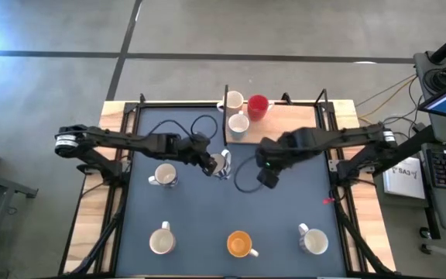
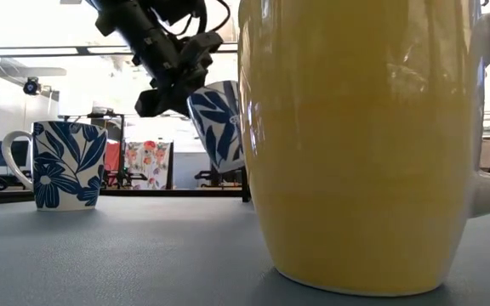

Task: Place coffee mugs
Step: Put the top blue mug on the shelf

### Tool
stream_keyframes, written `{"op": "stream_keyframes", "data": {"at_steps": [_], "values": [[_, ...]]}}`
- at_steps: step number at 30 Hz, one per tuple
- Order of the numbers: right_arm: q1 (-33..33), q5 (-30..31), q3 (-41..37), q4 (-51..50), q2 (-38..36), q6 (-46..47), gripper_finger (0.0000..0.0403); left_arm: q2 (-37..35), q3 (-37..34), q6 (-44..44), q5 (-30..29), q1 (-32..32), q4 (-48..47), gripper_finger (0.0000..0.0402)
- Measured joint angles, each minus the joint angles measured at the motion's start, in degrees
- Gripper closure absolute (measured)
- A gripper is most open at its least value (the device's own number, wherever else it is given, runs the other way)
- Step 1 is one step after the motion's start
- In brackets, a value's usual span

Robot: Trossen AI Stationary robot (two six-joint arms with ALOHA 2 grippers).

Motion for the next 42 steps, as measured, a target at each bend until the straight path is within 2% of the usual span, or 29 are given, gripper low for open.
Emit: {"op": "stream_keyframes", "data": {"at_steps": [5,10,13,18,23,32,37,42], "values": [[4.6,5.0,-1.6,0.1,-3.3,4.9,0.0335,2.9,0.4,-5.0,-1.5,-2.6,1.5,0.0388],[7.7,7.4,-4.9,0.3,-5.6,10.9,0.0335,8.5,5.5,-4.7,-2.3,-3.6,0.9,0.0388],[8.6,7.4,-7.6,0.7,-6.5,14.0,0.0335,12.9,11.1,-2.9,-3.6,-3.6,-3.2,0.0388],[9.1,7.4,-12.3,2.9,-8.4,17.0,0.0335,19.8,21.5,2.5,-9.1,-3.7,-15.5,0.0388],[8.8,7.4,-19.0,11.9,-11.8,17.0,0.0335,23.3,25.7,6.2,-7.1,-3.7,-14.7,0.0388],[5.1,7.4,-32.4,30.9,-16.6,16.8,0.0335,25.8,27.2,7.6,-7.2,-3.2,-14.3,0.0368],[3.4,6.7,-35.5,37.2,-17.1,16.3,0.0335,26.1,29.1,8.5,-6.3,-3.3,-14.2,0.0335],[1.4,5.6,-34.8,39.6,-17.1,13.8,0.0335,26.1,33.5,12.5,-2.9,-3.3,-17.3,0.0298]]}}
